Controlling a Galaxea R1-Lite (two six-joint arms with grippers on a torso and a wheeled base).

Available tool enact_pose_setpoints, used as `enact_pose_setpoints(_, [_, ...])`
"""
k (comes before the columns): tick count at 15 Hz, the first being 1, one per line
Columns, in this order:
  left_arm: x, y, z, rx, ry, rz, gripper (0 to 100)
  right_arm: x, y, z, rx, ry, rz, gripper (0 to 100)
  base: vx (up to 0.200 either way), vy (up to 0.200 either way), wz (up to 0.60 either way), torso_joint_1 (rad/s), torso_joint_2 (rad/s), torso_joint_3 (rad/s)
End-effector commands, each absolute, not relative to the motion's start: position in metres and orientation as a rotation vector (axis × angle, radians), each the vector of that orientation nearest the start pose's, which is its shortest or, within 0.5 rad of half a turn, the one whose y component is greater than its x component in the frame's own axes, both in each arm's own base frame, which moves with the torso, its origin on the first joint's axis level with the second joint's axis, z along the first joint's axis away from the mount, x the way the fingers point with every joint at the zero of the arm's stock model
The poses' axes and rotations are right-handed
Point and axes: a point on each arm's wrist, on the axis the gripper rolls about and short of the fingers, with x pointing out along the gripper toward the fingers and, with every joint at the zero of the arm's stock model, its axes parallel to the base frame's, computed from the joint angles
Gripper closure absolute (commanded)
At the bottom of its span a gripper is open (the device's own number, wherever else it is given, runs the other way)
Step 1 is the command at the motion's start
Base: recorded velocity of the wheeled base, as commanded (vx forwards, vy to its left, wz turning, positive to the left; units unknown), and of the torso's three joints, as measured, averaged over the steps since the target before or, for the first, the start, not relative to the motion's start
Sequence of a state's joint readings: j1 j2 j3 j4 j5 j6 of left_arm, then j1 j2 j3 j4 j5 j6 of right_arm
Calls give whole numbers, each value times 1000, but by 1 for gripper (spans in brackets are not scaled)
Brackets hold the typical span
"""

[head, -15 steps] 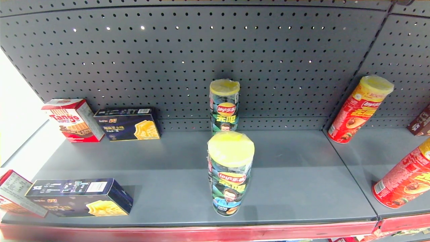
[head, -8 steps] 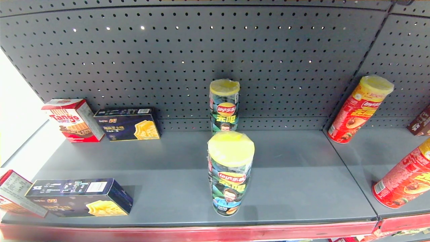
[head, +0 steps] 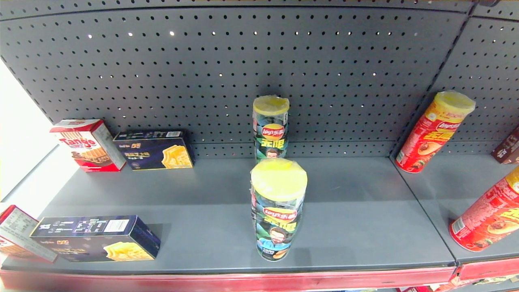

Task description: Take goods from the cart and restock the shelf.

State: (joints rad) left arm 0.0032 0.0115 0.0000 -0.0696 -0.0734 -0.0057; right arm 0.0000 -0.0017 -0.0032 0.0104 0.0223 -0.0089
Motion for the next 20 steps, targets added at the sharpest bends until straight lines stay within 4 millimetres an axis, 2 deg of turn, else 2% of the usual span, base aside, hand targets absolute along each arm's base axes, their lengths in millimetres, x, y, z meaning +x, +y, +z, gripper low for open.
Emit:
enact_pose_setpoints(1, [-22, -1, 83, -8, -57, -40, 0, -23, 1, 75, -9, 8, 23, 0, 0, 0, 0, 0, 0, 0])
enact_pose_setpoints(2, [-22, 2, 79, 19, -20, 109, 0, -23, 1, 75, -9, 8, 23, 0, 0, 0, 0, 0, 0, 0])
enact_pose_setpoints(3, [-22, 2, 76, 33, 14, 118, 0, -23, 1, 75, -9, 8, 23, 0, 0, 0, 0, 0, 0, 0])
enact_pose_setpoints(9, [-22, 0, 76, 54, 12, -17, 0, -23, 1, 75, -11, 8, 23, 0, 0, 0, 0, 0, 0, 0])
enact_pose_setpoints(15, [-22, 0, 76, 17, 11, 1, 0, -23, 1, 75, -9, 8, 26, 0, 0, 0, 0, 0, 0, 0])
enact_pose_setpoints(17, [-22, 0, 76, 15, 11, 20, 0, -23, 1, 75, -9, 8, 26, 0, -200, 0, 0, 5, 2, 0])
enact_pose_setpoints(20, [-22, 0, 76, 2, 11, 18, 0, -23, 1, 75, -9, 8, 26, 0, 0, 0, 0, 0, 0, 0])
